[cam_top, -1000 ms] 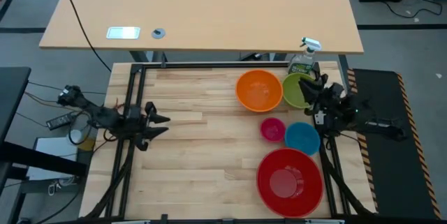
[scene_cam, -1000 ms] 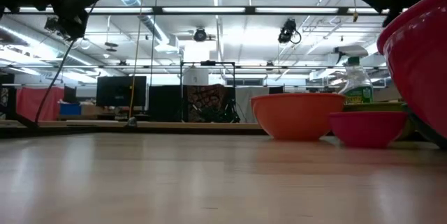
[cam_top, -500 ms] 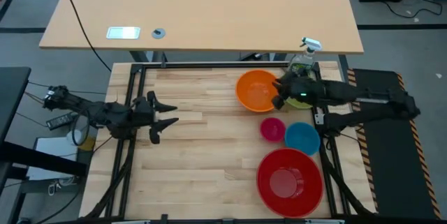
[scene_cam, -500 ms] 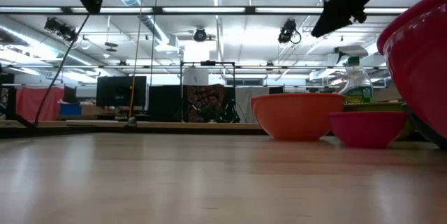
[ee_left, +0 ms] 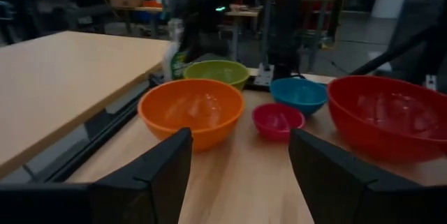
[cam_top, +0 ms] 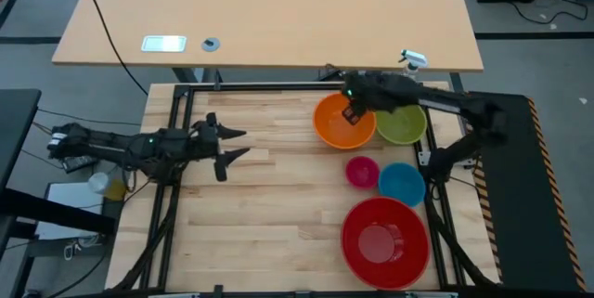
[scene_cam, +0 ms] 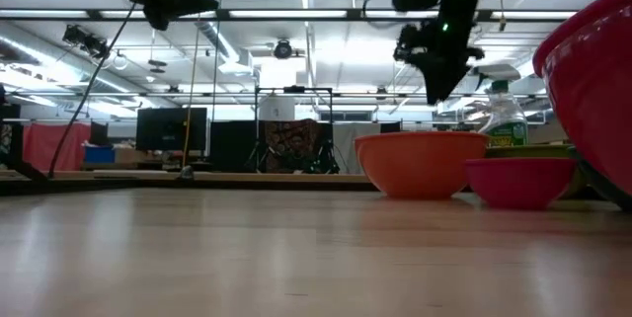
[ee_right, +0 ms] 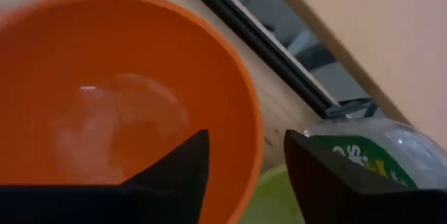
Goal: Nest bowls inside each other
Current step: Stack the orange bowl on the red bowl
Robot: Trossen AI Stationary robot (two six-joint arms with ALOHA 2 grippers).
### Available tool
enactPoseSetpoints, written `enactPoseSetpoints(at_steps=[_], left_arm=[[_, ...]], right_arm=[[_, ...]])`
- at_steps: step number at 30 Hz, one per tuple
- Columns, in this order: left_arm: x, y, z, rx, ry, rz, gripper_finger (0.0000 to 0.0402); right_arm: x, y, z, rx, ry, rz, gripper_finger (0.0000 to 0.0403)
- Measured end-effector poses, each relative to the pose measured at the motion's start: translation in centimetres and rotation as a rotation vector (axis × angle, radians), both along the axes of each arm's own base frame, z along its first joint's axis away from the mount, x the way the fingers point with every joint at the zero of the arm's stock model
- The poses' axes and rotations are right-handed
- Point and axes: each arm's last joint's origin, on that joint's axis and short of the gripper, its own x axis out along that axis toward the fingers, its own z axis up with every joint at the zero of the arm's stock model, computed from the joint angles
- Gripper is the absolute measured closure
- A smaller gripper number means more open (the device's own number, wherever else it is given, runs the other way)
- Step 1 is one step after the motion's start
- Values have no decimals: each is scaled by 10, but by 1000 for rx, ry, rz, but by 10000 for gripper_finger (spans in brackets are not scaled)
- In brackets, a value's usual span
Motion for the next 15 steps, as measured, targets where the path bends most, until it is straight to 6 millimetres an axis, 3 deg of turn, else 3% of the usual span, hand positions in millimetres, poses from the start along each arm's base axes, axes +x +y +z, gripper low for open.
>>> enactPoseSetpoints(at_steps=[7, 15], left_arm=[[2, 11, -7, -24, 67, -11, 168], [2, 11, -8, -29, 73, -30, 168]], right_arm=[[-18, -66, -29, 188, -9, -66, 175], [-29, -91, -51, 358, -51, -65, 148]])
